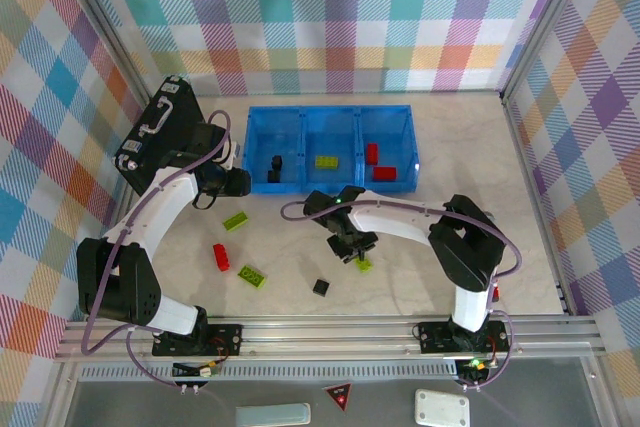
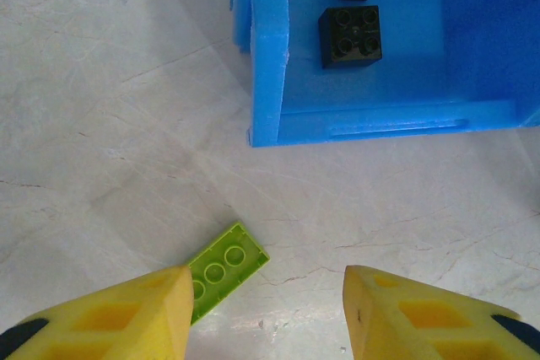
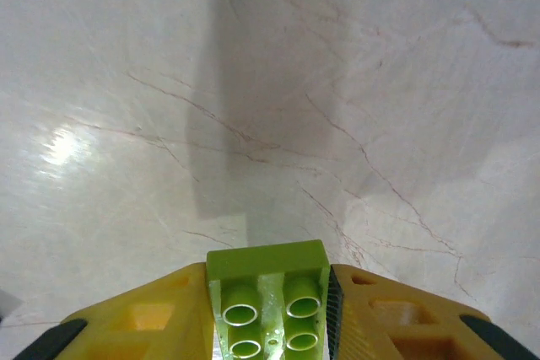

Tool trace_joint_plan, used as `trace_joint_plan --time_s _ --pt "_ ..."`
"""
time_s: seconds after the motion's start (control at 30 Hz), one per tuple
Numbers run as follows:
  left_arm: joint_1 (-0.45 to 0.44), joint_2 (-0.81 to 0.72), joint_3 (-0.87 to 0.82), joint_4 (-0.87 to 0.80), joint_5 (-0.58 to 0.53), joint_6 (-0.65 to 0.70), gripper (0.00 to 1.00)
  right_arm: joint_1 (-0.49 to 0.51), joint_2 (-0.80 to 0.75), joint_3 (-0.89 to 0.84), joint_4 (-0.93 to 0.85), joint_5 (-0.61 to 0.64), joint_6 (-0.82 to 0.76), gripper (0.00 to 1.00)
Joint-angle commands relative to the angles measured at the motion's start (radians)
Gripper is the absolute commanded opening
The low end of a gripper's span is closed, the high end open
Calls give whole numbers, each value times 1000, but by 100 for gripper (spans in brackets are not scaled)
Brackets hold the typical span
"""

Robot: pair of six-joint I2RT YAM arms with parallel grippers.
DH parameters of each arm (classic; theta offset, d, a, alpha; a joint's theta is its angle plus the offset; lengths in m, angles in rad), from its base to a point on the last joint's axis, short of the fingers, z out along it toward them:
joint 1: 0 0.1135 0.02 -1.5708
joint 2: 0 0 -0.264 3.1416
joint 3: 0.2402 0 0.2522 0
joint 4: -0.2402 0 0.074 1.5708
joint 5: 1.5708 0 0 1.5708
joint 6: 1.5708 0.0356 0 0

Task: Sort the legos into containers by color
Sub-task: Pick up the lego from the bottom-center of the table, then place the lego in the container.

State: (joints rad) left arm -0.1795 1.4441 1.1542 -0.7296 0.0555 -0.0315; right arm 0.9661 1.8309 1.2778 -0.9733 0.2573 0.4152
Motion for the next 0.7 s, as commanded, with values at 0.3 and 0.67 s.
trace_joint_plan --time_s 0.3,0.67 --pt "11 -31 -19 4 -1 22 50 -74 21 264 -25 8 6 38" --pt "10 -26 -10 7 -2 21 50 -159 169 545 -60 10 39 39"
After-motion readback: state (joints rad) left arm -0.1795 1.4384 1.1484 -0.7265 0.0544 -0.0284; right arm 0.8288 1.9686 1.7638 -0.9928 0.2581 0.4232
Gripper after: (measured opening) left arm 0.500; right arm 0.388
